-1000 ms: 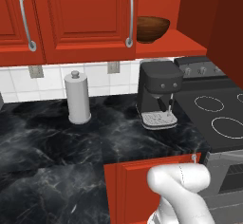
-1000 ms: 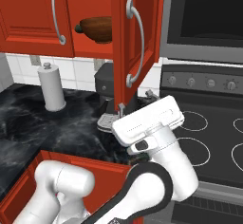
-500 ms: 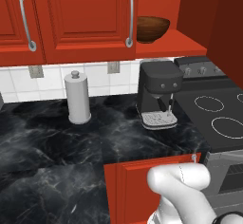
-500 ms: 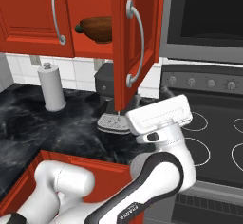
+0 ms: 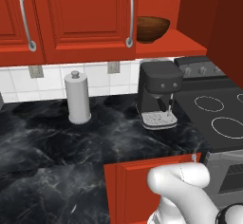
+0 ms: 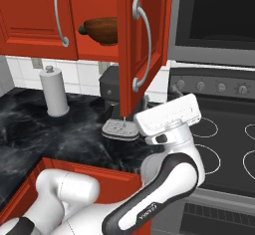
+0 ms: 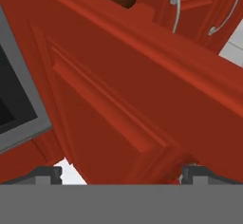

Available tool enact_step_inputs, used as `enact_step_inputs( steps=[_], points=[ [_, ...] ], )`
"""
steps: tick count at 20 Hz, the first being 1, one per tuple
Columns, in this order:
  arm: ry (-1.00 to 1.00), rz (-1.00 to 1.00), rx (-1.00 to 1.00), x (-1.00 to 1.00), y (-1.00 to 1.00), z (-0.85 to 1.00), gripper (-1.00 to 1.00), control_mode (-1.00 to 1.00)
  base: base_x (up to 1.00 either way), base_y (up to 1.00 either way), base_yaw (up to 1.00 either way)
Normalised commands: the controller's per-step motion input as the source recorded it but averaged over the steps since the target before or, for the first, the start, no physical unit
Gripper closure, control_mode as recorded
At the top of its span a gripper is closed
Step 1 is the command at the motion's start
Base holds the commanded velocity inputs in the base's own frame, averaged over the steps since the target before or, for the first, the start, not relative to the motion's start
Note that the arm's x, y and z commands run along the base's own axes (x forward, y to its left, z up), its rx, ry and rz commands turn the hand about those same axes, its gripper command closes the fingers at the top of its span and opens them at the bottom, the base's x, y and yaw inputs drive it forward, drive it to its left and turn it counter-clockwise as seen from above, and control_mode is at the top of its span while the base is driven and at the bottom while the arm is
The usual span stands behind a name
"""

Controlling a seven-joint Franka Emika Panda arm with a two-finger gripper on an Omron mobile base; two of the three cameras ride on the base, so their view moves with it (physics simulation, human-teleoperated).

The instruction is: Pick the mug and place it in the sink. Pick the bowl and place it in the open cabinet and then close the cabinet.

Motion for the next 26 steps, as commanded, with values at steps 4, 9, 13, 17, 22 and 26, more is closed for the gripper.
enact_step_inputs(
  steps=[4,9,13,17,22,26],
  points=[
    [0.00,0.00,-0.03,0.17,0.00,0.00,-1.00,-1.00,0.00,0.00,0.00],
    [0.00,-0.03,-0.07,0.05,0.05,0.00,-1.00,-1.00,0.00,0.00,0.00],
    [0.00,-0.06,-0.09,0.00,0.20,0.00,-1.00,-1.00,0.00,0.00,0.00],
    [0.00,-0.07,-0.09,0.00,0.30,0.00,-1.00,-1.00,0.00,0.00,0.00],
    [0.00,-0.07,-0.11,-0.08,0.37,0.02,-1.00,-1.00,0.00,0.00,0.00],
    [-0.01,-0.11,-0.12,-0.38,0.50,0.14,-1.00,-1.00,0.00,0.00,0.00]
  ],
)
